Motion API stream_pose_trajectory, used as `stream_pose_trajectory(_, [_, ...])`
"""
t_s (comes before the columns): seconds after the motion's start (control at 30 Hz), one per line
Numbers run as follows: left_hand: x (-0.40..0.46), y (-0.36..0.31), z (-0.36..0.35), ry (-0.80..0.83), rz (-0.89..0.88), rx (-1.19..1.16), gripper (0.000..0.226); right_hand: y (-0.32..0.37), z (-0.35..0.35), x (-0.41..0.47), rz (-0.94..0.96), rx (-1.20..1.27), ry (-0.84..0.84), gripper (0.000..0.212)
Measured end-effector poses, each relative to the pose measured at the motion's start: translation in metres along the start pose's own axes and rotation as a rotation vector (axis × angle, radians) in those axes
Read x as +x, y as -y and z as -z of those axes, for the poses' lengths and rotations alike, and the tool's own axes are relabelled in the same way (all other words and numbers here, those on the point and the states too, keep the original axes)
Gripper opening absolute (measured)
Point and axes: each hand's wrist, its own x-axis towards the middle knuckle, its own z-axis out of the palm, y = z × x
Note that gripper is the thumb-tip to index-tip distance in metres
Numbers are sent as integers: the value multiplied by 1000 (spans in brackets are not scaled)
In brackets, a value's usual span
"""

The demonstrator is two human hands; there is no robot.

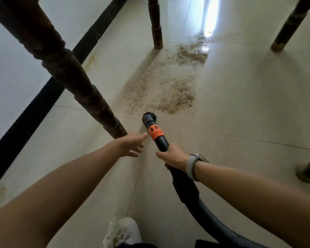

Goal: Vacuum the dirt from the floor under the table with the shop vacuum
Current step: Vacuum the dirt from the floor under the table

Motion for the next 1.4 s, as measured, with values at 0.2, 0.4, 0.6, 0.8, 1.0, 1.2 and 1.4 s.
stream_pose_trajectory(0.2, [1, -22, -41, 163, 56, -322, 44, -27, 8, -16, 47, 95, 148, 33])
stream_pose_trajectory(0.4, [15, -36, -54, 40, -41, -552, 42, -51, 22, -34, 72, 108, 225, 44])
stream_pose_trajectory(0.6, [37, -45, -21, -132, -73, -806, 55, -32, 16, -26, 218, 129, 162, 33])
stream_pose_trajectory(0.8, [50, -28, 9, -306, -81, -836, 66, -1, -4, -5, 329, 75, 60, 35])
stream_pose_trajectory(1.0, [53, -20, 14, -287, -82, -865, 54, 7, -7, 19, 335, 77, 124, 40])
stream_pose_trajectory(1.2, [48, -21, 10, -269, -49, -861, 56, 6, -7, 21, 315, 48, 175, 39])
stream_pose_trajectory(1.4, [43, -11, -2, -243, -17, -780, 58, -7, -12, 3, 332, 100, 194, 28])
